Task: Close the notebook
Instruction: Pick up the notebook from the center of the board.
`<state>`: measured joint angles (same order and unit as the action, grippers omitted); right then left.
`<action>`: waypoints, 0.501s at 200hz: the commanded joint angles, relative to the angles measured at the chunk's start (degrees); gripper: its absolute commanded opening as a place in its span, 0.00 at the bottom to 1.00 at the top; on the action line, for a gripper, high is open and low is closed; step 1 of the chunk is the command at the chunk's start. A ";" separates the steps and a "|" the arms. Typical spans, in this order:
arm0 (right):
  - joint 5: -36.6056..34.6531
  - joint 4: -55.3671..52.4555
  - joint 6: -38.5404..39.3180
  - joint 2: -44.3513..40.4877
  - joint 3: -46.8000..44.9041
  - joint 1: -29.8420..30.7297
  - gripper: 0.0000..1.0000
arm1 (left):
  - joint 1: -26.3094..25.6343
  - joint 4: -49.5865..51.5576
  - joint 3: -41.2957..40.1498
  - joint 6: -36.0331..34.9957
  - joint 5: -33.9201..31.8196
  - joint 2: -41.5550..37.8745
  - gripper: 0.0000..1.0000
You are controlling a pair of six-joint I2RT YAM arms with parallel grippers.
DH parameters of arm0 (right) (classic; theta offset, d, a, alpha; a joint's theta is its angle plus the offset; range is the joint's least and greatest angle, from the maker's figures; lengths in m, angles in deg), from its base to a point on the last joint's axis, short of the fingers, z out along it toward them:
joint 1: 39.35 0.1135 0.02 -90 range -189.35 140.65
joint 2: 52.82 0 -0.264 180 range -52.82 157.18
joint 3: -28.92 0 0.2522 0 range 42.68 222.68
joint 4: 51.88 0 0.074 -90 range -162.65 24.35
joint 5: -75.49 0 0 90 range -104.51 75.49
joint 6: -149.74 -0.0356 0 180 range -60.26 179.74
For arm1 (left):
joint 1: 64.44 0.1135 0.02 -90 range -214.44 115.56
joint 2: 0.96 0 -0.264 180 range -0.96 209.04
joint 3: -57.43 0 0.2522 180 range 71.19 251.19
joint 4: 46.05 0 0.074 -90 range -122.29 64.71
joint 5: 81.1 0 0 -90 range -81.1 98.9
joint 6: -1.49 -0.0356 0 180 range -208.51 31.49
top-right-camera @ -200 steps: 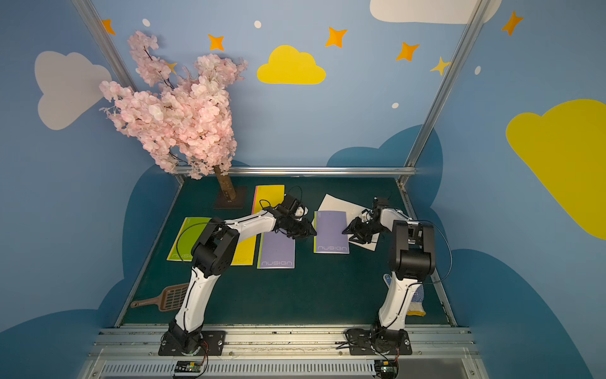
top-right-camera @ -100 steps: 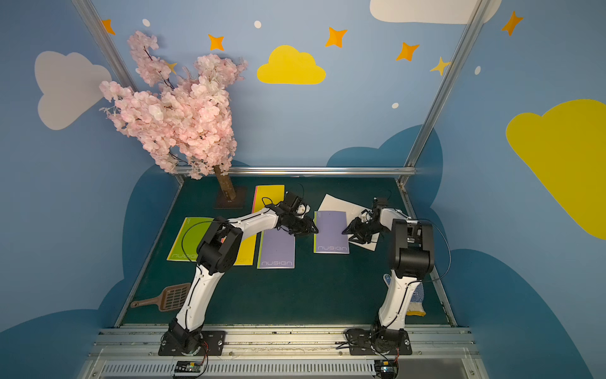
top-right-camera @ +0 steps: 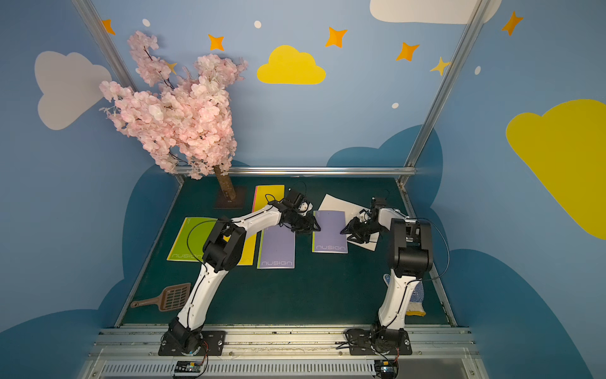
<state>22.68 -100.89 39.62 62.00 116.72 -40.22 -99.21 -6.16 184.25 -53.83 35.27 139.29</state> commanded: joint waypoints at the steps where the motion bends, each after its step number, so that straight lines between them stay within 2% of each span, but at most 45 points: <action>1: -0.76 0.31 0.16 2.06 0.24 1.34 0.47 | 0.22 2.93 0.80 -1.44 -0.85 3.59 0.51; 35: -0.73 0.79 -0.23 1.92 -0.32 2.07 0.47 | 0.24 0.06 0.30 -0.55 4.47 4.06 0.49; 68: -0.71 1.67 -0.47 1.54 -1.57 2.79 0.47 | 0.62 -11.11 -6.20 3.07 11.40 -0.08 0.49; 100: -0.71 2.27 -0.71 0.93 -2.53 3.49 0.47 | 0.88 -19.84 -12.14 6.40 14.09 -4.80 0.49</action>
<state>22.29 -100.19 39.14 61.85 116.48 -39.39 -97.00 -18.60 175.66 -50.16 44.39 137.39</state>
